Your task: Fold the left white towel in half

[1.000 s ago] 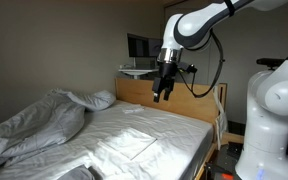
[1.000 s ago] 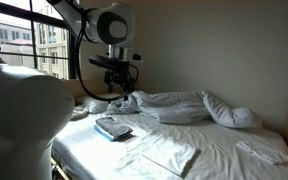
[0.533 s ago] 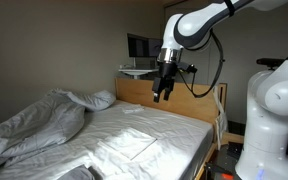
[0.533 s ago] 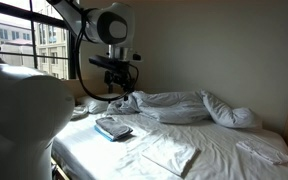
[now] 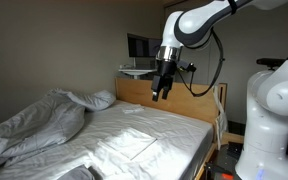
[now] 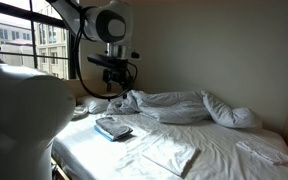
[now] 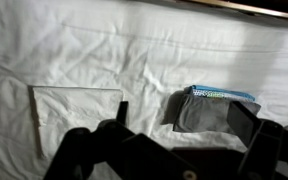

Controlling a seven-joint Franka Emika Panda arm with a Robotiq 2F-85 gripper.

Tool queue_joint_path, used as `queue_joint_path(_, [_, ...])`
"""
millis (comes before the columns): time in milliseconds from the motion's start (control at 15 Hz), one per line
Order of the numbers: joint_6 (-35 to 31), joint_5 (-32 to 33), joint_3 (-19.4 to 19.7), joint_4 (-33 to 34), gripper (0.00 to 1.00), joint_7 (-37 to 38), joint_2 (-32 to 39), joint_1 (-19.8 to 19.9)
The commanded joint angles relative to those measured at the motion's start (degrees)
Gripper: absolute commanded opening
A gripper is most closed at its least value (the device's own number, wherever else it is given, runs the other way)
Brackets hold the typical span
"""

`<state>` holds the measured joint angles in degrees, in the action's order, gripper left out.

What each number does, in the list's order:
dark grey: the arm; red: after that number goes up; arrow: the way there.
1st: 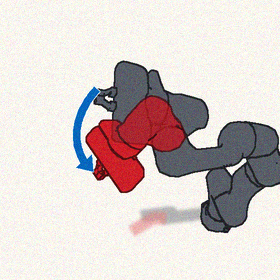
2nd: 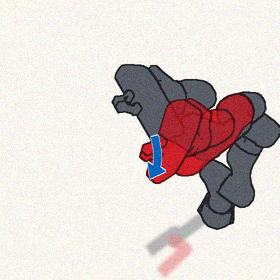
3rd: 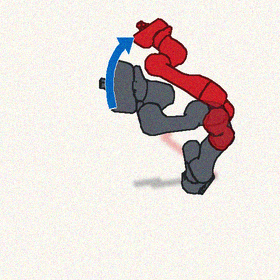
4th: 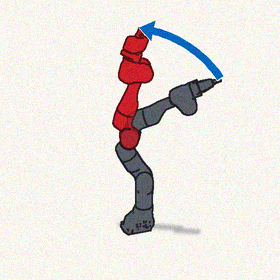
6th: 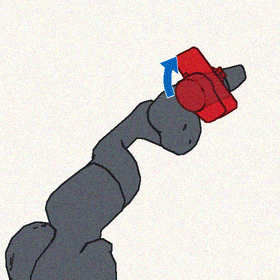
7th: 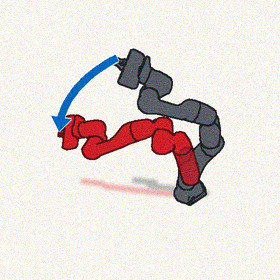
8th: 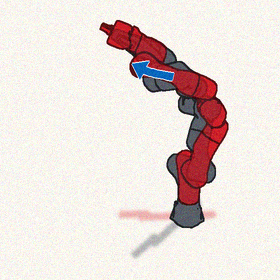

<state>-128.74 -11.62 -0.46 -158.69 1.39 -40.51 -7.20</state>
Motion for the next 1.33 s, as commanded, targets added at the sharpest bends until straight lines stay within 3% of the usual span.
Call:
queue_joint_path(0, [-3.13, -1.05, -0.24, -0.57, 1.0, -4.06, 1.07, -2.55])
queue_joint_path(333, [-20.56, 2.76, -3.06, -0.12, 1.0, -9.31, 11.73, -5.4])
queue_joint_path(533, [-33.93, 8.97, -4.82, -0.41, 1.0, -10.74, 20.3, -4.09])
queue_joint_path(733, [-45.49, 21.42, -7.47, -0.25, 1.0, -9.16, 28.18, 2.65])
queue_joint_path(867, [-51.23, 32.03, -11.48, 1.03, 1.0, -7.86, 31.81, 12.19])
queue_joint_path(1133, [-54.55, 49.92, -16.72, 5.46, 1.0, -5.4, 32.98, 28.69])
queue_joint_path(1200, [-54.48, 52.52, -18.08, 6.25, 1.0, -4.09, 32.28, 31.39])
queue_joint_path(1267, [-53.38, 47.84, -14.75, 4.88, 1.0, -6.69, 32.7, 26.47])
